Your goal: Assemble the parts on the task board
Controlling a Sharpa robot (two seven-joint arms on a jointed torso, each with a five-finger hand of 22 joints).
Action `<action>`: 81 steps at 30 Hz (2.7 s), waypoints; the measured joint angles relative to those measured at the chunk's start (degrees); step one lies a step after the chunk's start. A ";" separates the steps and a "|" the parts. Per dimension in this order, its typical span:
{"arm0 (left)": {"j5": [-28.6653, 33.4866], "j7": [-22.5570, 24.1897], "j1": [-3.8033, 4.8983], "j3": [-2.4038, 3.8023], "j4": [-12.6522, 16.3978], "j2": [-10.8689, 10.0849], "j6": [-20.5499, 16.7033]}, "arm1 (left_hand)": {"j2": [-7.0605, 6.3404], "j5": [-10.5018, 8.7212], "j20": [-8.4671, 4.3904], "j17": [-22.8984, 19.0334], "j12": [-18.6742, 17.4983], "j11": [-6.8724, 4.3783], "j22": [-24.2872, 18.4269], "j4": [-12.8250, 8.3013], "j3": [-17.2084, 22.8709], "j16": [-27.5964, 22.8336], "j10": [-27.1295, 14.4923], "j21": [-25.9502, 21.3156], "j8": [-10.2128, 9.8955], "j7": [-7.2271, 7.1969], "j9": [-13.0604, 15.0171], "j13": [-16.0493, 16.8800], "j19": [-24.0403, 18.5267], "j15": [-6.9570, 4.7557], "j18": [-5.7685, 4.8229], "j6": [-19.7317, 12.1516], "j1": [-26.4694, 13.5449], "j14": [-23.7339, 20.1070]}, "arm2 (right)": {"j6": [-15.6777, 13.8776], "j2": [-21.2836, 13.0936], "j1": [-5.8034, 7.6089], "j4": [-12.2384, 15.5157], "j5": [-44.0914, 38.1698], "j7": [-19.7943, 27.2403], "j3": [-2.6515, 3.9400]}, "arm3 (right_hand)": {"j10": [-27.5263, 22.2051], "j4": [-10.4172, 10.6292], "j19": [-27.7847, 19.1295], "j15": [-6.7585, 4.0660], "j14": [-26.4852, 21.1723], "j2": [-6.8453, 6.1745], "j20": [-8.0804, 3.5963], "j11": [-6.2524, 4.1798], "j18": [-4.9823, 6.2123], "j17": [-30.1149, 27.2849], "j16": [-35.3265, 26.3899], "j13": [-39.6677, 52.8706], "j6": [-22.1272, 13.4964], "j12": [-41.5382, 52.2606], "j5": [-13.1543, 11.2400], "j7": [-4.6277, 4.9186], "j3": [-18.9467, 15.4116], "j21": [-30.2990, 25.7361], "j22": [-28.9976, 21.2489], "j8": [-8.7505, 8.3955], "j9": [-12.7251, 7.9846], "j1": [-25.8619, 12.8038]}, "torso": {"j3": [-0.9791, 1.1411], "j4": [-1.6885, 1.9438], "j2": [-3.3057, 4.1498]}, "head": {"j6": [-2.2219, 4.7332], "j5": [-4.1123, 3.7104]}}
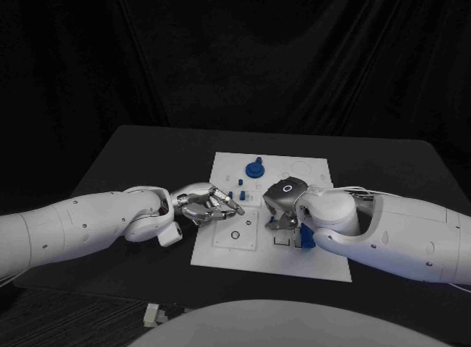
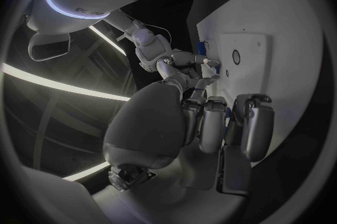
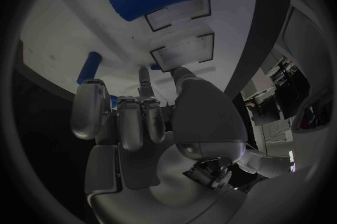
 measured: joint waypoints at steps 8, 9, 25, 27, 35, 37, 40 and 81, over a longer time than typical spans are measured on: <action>0.00 -0.03 0.00 0.00 -0.08 0.12 0.12 | 0.00 0.00 0.21 0.00 0.00 0.00 0.00 0.00 0.00 0.00 0.00 -0.21 0.22 0.00 0.00 0.00 -0.21 -0.01 0.00 0.00 0.00 0.01 | -0.50 -0.02 -0.05 -0.06 0.78 0.61 -0.01 | 0.00 -2.17 -0.20 0.00 0.00 0.87 -0.21 0.00 0.00 0.00 0.00 0.00 0.01 0.00 6.14 0.00 2.17 -0.21 0.05 0.09 0.63 1.00 | -0.01 0.00 0.00 | 0.00 0.07; 0.00 -0.04 0.00 0.00 -0.09 0.13 0.13 | 0.00 0.00 0.21 0.00 0.00 0.00 0.00 0.00 0.00 0.00 0.00 -0.21 0.22 0.00 -0.01 0.00 -0.21 -0.01 0.00 0.00 0.00 0.01 | -0.63 -0.05 -0.05 -0.10 0.94 0.76 -0.01 | 0.00 -2.42 -0.20 0.01 0.00 0.94 -0.20 0.00 0.00 0.00 0.00 0.00 0.16 0.00 6.75 -0.15 2.42 -0.21 0.04 0.24 0.69 1.08 | -0.01 0.00 0.00 | 0.00 0.06; 0.00 -0.17 0.00 0.00 -0.23 0.20 0.38 | 0.00 0.00 0.42 0.00 0.00 0.40 0.00 -0.31 0.63 0.00 -0.02 -0.46 0.22 0.20 -0.01 0.00 -0.42 0.39 0.00 0.20 0.00 0.04 | -3.31 -0.78 -0.07 -0.48 2.72 2.48 -0.03 | 0.00 -5.26 -0.61 -0.21 0.20 3.30 -0.61 -0.44 0.01 -0.01 0.00 -0.01 2.06 0.00 9.81 -1.42 6.42 -0.55 0.03 1.46 1.82 2.73 | 0.00 -0.01 -0.01 | 0.00 0.07; 0.00 -0.19 0.00 0.00 -0.25 0.21 0.41 | 0.15 0.00 0.62 0.00 0.00 0.40 0.00 -0.31 0.63 0.00 -0.02 -0.46 0.22 0.20 -0.01 0.00 -0.62 0.38 0.00 0.20 0.15 0.04 | -4.01 -1.06 -0.07 -0.48 2.90 2.70 -0.06 | -0.20 -5.03 -0.61 -0.41 0.00 3.89 -0.61 -0.64 0.01 -0.01 0.00 -0.01 2.47 0.00 9.35 -1.44 6.65 -0.55 0.03 1.46 1.94 1.97 | 0.00 -0.01 -0.01 | 0.00 0.10; -0.01 -0.27 -0.01 -0.01 -0.33 0.27 0.58 | 0.23 0.00 0.40 0.00 0.00 0.40 0.00 -0.47 0.79 0.00 -0.02 -0.70 0.22 0.20 -0.02 0.00 -0.83 0.38 0.00 0.62 0.23 0.04 | -8.27 -1.74 -0.07 -0.18 3.81 4.00 -0.07 | -0.19 -5.43 -0.81 -0.78 0.03 4.79 -0.81 -1.05 0.01 -0.01 0.00 -0.01 3.18 0.00 7.37 -2.15 7.99 -0.55 0.03 1.68 2.74 0.78 | -0.01 -0.01 -0.01 | 0.00 0.16; -0.01 -0.29 -0.01 -0.01 -0.33 0.28 0.61 | 0.23 0.00 0.40 0.00 0.00 0.40 -0.01 -0.47 0.79 0.00 -0.02 -0.70 0.22 0.20 -0.02 0.01 -0.83 0.38 0.01 0.62 0.23 0.04 | -9.25 -1.88 -0.07 -0.13 3.99 4.30 -0.07 | -0.20 -5.45 -0.81 -0.78 0.03 4.95 -0.81 -1.05 0.01 -0.01 0.00 -0.01 3.31 0.00 7.37 -2.02 8.32 -0.55 0.03 1.68 2.80 0.93 | 0.00 -0.01 -0.01 | 0.00 0.21; -0.01 -0.33 -0.01 0.00 -0.34 0.28 0.66 | 0.23 0.00 0.61 0.00 0.00 0.40 -0.01 -0.63 0.95 0.00 -0.02 -0.70 0.22 0.20 -0.02 0.01 -1.04 0.38 0.01 0.62 0.23 0.04 | -10.77 -2.12 -0.07 -0.06 4.29 4.78 -0.07 | 0.01 -6.38 -1.02 -0.78 0.03 5.47 -1.02 -1.26 0.00 -0.01 0.00 -0.01 3.39 0.00 7.14 -1.94 9.26 -0.82 0.02 1.68 3.15 1.45 | 0.00 -0.01 -0.01 | 0.00 0.24; -0.01 -0.48 -0.01 0.00 -0.41 0.41 0.95 | 0.32 0.00 0.82 -0.01 0.00 0.40 -0.01 -0.78 1.60 0.00 -0.02 -0.91 0.22 0.20 -0.03 0.02 -1.23 0.58 0.00 0.61 0.32 -0.16 | -9.56 -4.03 3.97 -2.80 4.57 16.97 -0.09 | -0.09 -6.68 0.83 -2.97 0.10 -2.28 -2.88 -2.99 0.01 0.03 0.00 0.01 -0.62 0.00 -21.25 -3.08 6.71 3.80 0.00 -0.22 -1.50 11.98 | -0.02 0.02 0.04 | 0.00 0.25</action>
